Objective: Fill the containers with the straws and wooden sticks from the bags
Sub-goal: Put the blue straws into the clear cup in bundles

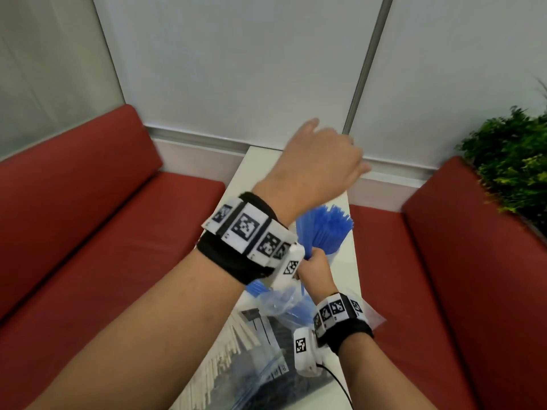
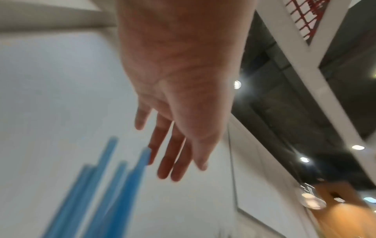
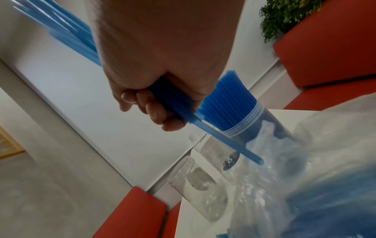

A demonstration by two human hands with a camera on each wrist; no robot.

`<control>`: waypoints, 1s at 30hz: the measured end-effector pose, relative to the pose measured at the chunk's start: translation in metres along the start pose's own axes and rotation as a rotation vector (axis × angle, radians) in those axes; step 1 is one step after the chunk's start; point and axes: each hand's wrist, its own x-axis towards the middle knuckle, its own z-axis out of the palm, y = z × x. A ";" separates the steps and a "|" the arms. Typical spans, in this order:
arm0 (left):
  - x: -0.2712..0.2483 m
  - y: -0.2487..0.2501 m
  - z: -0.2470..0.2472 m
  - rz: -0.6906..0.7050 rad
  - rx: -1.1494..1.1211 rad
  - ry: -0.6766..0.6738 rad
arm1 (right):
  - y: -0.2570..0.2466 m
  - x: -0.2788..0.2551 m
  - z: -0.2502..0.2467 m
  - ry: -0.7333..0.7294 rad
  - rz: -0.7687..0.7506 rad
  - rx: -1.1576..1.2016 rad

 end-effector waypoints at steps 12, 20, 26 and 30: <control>-0.008 -0.013 0.039 -0.208 -1.014 0.464 | -0.060 0.021 -0.030 -0.043 -0.123 0.207; -0.054 -0.006 0.142 -0.874 -1.799 -0.484 | -0.106 0.025 -0.039 -0.011 -0.215 0.426; -0.072 0.005 0.178 -1.108 -2.423 -0.650 | -0.103 0.024 -0.036 -0.047 -0.366 0.310; -0.079 0.007 0.190 -1.260 -2.367 -0.565 | -0.092 0.027 -0.028 0.001 -0.312 0.252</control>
